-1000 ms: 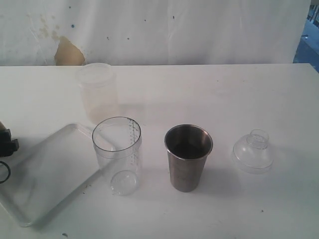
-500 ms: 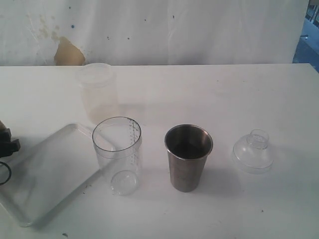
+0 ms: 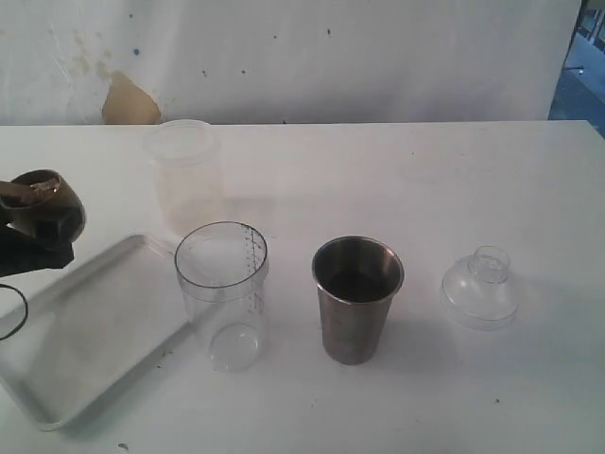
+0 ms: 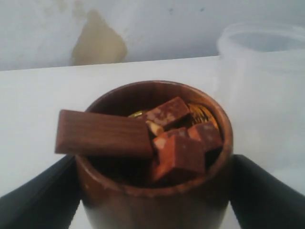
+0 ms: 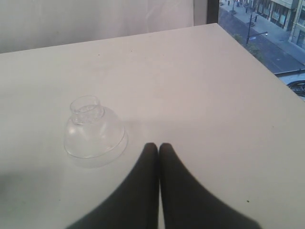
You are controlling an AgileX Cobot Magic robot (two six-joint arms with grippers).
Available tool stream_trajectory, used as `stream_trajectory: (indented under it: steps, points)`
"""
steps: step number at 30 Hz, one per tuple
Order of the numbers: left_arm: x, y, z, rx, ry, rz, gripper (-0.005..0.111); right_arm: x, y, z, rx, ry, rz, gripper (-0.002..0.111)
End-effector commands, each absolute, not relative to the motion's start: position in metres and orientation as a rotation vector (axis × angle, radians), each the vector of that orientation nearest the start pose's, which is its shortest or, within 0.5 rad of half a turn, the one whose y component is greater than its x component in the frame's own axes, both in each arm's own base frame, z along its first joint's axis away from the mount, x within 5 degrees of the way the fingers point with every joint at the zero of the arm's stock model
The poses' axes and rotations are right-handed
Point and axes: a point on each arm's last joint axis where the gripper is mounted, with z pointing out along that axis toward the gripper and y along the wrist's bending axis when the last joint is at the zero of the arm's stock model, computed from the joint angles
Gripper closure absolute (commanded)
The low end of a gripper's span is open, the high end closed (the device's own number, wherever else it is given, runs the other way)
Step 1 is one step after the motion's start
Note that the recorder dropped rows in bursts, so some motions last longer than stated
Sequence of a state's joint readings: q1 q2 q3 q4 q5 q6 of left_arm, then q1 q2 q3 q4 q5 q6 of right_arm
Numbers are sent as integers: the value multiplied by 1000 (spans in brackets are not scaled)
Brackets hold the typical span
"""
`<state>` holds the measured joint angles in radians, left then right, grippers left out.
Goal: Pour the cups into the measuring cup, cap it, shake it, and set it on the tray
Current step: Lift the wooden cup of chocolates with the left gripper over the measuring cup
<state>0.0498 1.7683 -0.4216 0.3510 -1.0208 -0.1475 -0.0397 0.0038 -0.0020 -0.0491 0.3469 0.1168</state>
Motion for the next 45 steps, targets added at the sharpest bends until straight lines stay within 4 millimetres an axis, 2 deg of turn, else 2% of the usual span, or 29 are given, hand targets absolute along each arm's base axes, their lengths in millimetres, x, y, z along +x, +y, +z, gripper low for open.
stream_trajectory:
  steps: [1,3,10,14,16,21,30,37,45]
  points:
    - [276,-29,167,363,1771,-350,107,53,-4,182,111,1822,7,108]
    - [271,-41,186,498,1727,-459,107,53,-4,182,111,1822,7,108]
    - [259,-62,225,751,1672,-606,107,53,-4,182,111,1822,7,108]
    - [252,-99,241,972,1602,-597,107,53,-4,182,111,1822,7,108]
    - [254,-110,247,1008,1581,-583,107,53,-4,182,111,1822,7,108]
    - [259,-116,261,1043,1508,-556,107,53,-4,182,105,1822,2,108]
    - [260,-122,267,1053,1464,-582,107,53,-4,182,102,1822,0,108]
    - [271,-122,257,1113,1469,-435,107,53,-4,182,102,1822,0,108]
    - [275,-116,250,1171,1506,-298,107,53,-4,182,102,1822,0,108]
